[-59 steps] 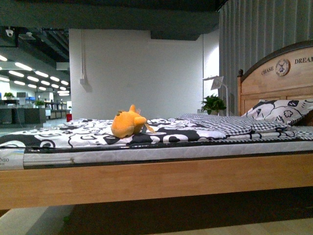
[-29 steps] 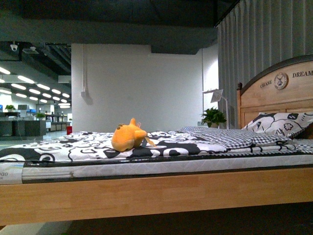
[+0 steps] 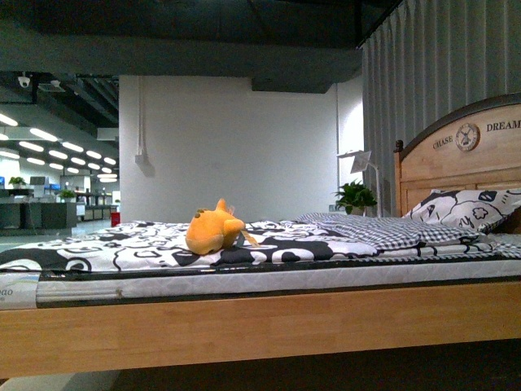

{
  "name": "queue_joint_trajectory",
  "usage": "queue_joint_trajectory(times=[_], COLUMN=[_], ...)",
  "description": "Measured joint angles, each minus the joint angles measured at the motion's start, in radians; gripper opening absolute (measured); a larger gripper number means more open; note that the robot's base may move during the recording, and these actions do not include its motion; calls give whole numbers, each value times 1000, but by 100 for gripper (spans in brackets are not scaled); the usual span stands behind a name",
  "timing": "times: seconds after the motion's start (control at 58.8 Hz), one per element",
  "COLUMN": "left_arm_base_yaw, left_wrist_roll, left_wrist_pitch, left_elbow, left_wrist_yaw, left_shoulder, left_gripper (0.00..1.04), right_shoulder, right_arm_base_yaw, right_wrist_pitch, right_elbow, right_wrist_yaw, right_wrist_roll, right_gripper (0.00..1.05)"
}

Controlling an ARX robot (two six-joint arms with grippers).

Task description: Put away toys

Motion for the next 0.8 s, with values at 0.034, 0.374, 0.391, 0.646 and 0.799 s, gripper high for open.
queue_joint_trajectory(times=[0.034,0.374,0.391,0.646,0.799], left_arm_base_yaw=[0,0,0,0,0], left_wrist_roll=[0,0,0,0,0], left_wrist_pitch=[0,0,0,0,0], left_elbow=[0,0,0,0,0], left_wrist_yaw=[0,0,0,0,0], left_shoulder=[0,0,0,0,0], left_gripper=[99,99,99,99,99], right_shoulder=[0,0,0,0,0], right_arm_base_yaw=[0,0,0,0,0], right_wrist_pitch=[0,0,0,0,0], right_elbow=[0,0,0,0,0], right_wrist_yaw=[0,0,0,0,0], right_wrist_roll=[0,0,0,0,0], right_gripper=[98,98,98,98,98])
